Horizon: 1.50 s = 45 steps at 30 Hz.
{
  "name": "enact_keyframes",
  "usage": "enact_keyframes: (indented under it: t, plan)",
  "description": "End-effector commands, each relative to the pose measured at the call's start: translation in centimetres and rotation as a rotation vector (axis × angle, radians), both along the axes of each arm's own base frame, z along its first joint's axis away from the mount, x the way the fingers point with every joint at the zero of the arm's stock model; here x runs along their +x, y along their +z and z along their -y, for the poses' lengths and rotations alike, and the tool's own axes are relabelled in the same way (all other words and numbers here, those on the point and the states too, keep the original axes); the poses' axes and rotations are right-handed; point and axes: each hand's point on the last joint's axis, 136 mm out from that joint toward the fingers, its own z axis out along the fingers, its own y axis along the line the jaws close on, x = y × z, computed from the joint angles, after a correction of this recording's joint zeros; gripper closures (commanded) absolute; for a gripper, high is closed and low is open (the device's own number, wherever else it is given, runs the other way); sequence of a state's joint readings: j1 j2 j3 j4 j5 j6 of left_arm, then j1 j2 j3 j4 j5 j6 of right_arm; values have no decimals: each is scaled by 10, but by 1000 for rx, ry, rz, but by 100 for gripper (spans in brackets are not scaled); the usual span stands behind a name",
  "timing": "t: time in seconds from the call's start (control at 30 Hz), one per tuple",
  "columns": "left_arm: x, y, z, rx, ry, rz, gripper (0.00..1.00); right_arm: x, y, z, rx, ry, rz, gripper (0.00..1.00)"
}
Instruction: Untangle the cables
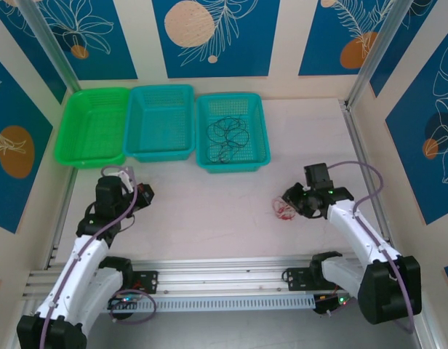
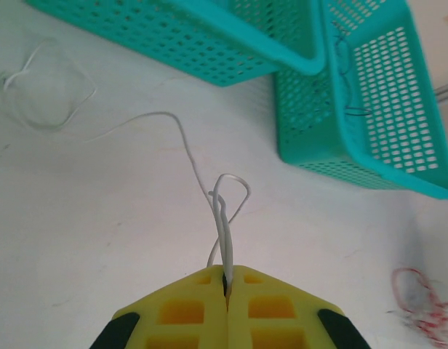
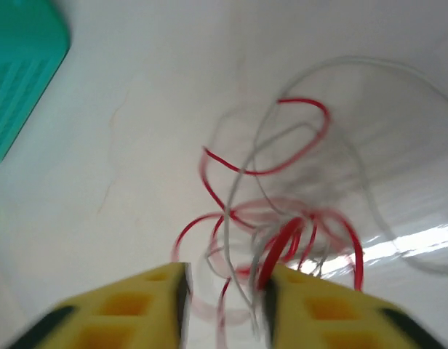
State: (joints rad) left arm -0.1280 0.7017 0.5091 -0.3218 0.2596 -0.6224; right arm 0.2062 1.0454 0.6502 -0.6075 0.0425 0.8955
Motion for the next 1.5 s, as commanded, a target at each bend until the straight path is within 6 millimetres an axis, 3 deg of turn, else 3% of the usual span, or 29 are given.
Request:
enact_keyframes:
  t: [0.0,0.1,0.27,0.37,0.4,0.6,0.8,0.9,0.97,1.13,1.27,1.47]
  plan:
    - [6,45,9,-54,-43,106,100,2,19,-6,8,1,-7,50]
    - [8,74,3,-17,-24,166,100,6,44,-10,23,26,55,48]
    - [26,145,-4,81,-16,321,100,12,102,-37,131,155,247,49]
    - [49,180,-7,132,-5,385,100,12,129,-52,183,218,316,47]
    - [60,188,-7,147,-3,400,100,11,137,-54,191,228,329,41]
    - [122,254,-7,190,18,526,100,4,158,-53,181,233,393,26]
    - [193,273,-2,198,18,533,100,-7,172,-59,228,281,451,2]
    - [220,270,0,210,10,520,100,-12,173,-57,231,279,453,1]
    - [236,254,0,220,9,475,100,-15,173,-55,226,273,455,0]
    - [265,194,-4,267,10,354,100,-21,171,-56,243,281,443,1]
    - [273,136,-6,295,-2,229,100,-25,171,-65,284,321,431,1]
    - [268,100,-11,316,6,149,99,-24,172,-65,280,317,416,1]
